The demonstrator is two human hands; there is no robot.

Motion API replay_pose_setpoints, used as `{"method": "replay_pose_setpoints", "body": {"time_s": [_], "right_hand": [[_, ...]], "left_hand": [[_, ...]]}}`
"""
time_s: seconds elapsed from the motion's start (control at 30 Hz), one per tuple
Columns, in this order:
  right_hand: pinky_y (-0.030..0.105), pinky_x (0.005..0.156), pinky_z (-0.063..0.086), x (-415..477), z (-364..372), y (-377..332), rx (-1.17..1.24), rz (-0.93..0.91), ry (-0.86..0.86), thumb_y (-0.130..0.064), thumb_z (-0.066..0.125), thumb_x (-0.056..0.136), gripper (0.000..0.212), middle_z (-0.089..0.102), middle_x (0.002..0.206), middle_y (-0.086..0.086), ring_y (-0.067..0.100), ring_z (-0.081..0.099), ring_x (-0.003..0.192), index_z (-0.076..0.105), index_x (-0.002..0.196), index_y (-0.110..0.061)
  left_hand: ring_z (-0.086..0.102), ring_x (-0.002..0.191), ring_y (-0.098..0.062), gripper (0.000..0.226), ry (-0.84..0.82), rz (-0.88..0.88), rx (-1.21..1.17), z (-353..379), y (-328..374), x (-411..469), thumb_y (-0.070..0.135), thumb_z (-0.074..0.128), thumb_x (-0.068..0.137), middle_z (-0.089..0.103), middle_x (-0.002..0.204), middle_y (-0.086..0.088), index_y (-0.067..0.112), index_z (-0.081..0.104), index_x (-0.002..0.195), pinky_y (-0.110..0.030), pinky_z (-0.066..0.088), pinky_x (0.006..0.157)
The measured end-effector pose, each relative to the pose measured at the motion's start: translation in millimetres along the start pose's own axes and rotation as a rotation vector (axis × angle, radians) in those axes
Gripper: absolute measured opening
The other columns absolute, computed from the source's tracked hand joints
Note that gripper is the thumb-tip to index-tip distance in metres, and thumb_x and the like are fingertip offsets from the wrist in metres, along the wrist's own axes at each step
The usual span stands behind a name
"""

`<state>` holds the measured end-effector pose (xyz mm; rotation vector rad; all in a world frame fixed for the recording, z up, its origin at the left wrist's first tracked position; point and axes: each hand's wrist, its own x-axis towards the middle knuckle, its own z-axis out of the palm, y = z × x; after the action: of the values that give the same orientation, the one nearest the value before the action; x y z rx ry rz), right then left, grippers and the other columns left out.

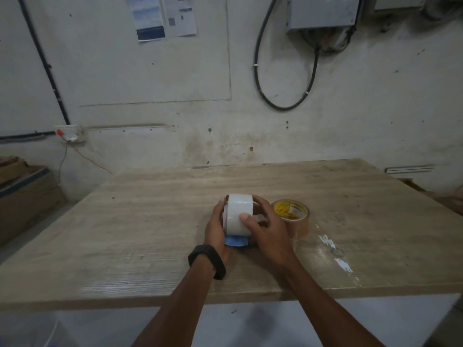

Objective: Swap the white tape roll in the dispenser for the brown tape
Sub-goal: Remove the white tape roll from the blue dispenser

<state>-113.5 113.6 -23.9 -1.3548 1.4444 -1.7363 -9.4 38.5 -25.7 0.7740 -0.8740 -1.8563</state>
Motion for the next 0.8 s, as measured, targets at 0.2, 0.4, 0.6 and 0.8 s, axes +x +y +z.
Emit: {"method": "replay_pose_setpoints", "body": {"time_s": [0.2, 0.4, 0.6, 0.8], "right_hand": [[0.026, 0.085, 0.059, 1.0, 1.3, 2.5, 0.021, -0.017, -0.019, -0.048, 0.066, 0.079, 0.069, 0.064, 0.129, -0.007, 0.006, 0.065, 0.113, 0.049, 0.143, -0.032], [0.038, 0.091, 0.06, 3.1, 1.5, 3.0, 0.007, -0.014, -0.025, -0.05, 0.062, 0.087, 0.048, 0.066, 0.125, -0.008, 0.008, 0.067, 0.11, 0.053, 0.134, -0.042], [0.022, 0.087, 0.057, 0.3, 1.1, -2.2, 0.014, -0.044, -0.038, -0.033, 0.052, 0.103, 0.04, 0.058, 0.126, -0.023, -0.007, 0.062, 0.106, 0.048, 0.141, -0.044], [0.034, 0.087, 0.061, -1.4, -0.4, -4.1, 0.039, -0.036, -0.072, -0.046, 0.068, 0.088, 0.055, 0.059, 0.135, -0.008, 0.011, 0.066, 0.112, 0.05, 0.14, -0.044]], "left_hand": [[0.064, 0.11, -0.039, 0.064, 0.029, -0.008, -0.002, -0.2, -0.2, 0.4, 0.059, 0.068, 0.078, 0.07, 0.123, -0.024, 0.012, 0.072, 0.121, -0.06, 0.045, 0.109], [0.065, 0.103, -0.038, 0.05, 0.047, -0.027, -0.02, -0.7, -2.4, 3.8, 0.053, 0.063, 0.088, 0.074, 0.108, -0.019, 0.012, 0.073, 0.116, -0.059, 0.047, 0.107], [0.068, 0.081, -0.029, 0.036, 0.034, -0.034, 0.014, 2.4, -2.0, 1.4, 0.046, 0.055, 0.096, 0.078, 0.076, -0.008, 0.014, 0.073, 0.101, -0.047, 0.056, 0.084], [0.066, 0.101, -0.036, 0.051, 0.046, -0.036, 0.035, -0.6, 1.0, -0.8, 0.055, 0.065, 0.085, 0.071, 0.118, -0.025, 0.013, 0.071, 0.113, -0.053, 0.053, 0.093]]}}
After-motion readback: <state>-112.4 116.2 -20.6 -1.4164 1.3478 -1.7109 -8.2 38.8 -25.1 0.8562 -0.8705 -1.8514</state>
